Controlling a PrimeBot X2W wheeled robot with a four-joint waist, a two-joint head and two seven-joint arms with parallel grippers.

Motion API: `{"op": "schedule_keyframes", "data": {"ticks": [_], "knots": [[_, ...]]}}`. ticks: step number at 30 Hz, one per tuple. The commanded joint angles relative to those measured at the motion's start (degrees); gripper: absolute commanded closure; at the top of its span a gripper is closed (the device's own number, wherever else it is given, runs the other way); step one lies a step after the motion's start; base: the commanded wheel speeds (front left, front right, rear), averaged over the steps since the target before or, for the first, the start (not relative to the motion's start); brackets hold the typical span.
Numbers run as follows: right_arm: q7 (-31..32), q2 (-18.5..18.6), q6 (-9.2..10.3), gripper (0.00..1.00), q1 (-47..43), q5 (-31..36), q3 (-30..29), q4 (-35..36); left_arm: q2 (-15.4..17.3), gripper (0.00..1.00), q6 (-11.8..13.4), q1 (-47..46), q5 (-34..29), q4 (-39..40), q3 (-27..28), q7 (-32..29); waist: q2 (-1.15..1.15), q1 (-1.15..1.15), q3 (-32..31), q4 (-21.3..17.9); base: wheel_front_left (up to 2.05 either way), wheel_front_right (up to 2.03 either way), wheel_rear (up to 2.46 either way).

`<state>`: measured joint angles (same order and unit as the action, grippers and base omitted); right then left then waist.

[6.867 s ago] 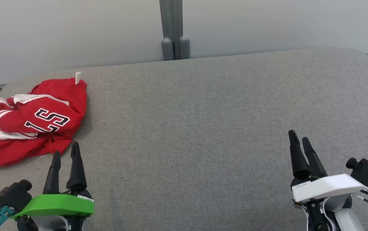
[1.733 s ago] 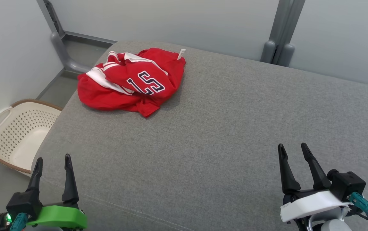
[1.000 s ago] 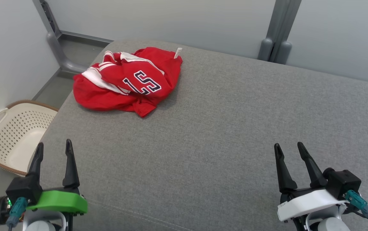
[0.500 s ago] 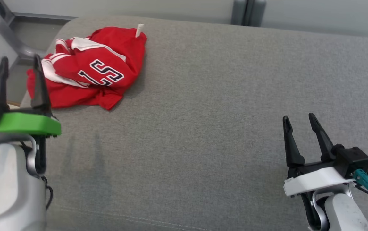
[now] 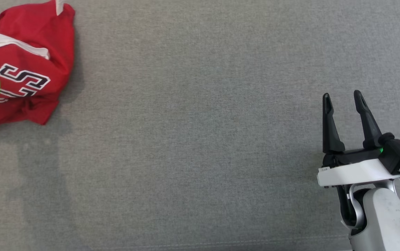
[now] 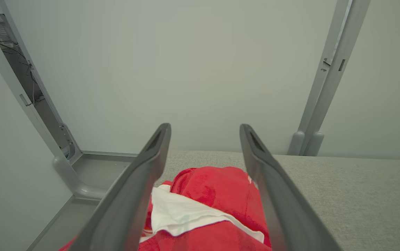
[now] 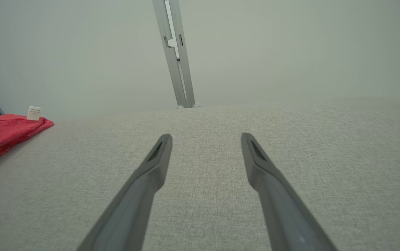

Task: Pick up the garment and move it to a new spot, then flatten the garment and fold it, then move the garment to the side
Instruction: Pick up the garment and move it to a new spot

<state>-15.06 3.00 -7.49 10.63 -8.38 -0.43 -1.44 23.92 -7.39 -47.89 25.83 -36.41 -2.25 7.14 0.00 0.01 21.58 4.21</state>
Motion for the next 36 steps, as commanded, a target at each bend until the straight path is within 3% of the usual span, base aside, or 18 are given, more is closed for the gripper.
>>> {"op": "schedule_keyframes", "data": {"ticks": [1, 5, 11, 16, 17, 18, 19, 36], "knots": [[-0.18, 0.01, 0.00, 0.00, 1.11, -0.17, -0.05, 0.41, 1.68, 0.00, -0.15, -1.18, 1.39, -1.36, -0.22, -0.86, 0.00, -0.01, 4.52, -4.58, 0.00, 0.00, 0.00], [-0.18, -0.09, 0.00, 0.00, 1.46, -0.59, -0.47, 0.72, 5.13, 0.00, -0.16, -2.06, 4.58, -7.56, -2.74, -8.77, 0.00, -0.01, 5.35, -5.42, 0.00, 0.00, 0.00], [-0.18, -0.10, 0.00, 0.00, 2.09, -1.34, -0.54, 0.82, 6.28, 0.00, -0.16, -1.94, 10.45, -12.30, -4.22, -17.27, 0.00, -0.01, 6.14, -5.69, 0.00, 0.00, 0.00], [-0.18, -0.09, 0.01, 0.00, 2.79, -1.75, 0.01, 0.72, 6.59, 0.00, -0.16, -2.33, 12.91, -14.60, -5.67, -20.09, 0.00, -0.01, 6.53, -6.03, 0.00, 0.00, 0.00], [-0.18, -0.09, 0.01, 0.00, 2.76, -1.75, 0.05, 0.67, 6.68, 0.05, -0.16, -2.42, 13.27, -14.85, -5.98, -20.25, 0.00, -0.01, 6.55, -6.05, 0.00, 0.00, 0.00], [-0.18, -0.09, 0.01, 0.00, 2.70, -1.71, 0.05, 0.60, 6.80, 0.75, -0.17, -2.60, 13.57, -15.03, -6.30, -20.24, 0.00, -0.01, 6.53, -6.07, 0.00, 0.00, 0.00], [-0.18, -0.09, 0.01, 0.00, 2.66, -1.69, 0.03, 0.52, 6.87, 1.00, -0.17, -2.74, 13.88, -15.17, -6.47, -19.96, 0.00, -0.01, 6.49, -6.08, 0.00, 0.00, 0.00], [-0.18, -0.08, 0.01, 0.00, 1.03, -3.90, 0.66, -2.05, 8.71, 1.00, -0.17, -6.80, 11.90, -12.66, -9.92, -6.25, 0.00, -0.01, -1.26, -5.06, 0.00, 0.00, 0.00]]}}
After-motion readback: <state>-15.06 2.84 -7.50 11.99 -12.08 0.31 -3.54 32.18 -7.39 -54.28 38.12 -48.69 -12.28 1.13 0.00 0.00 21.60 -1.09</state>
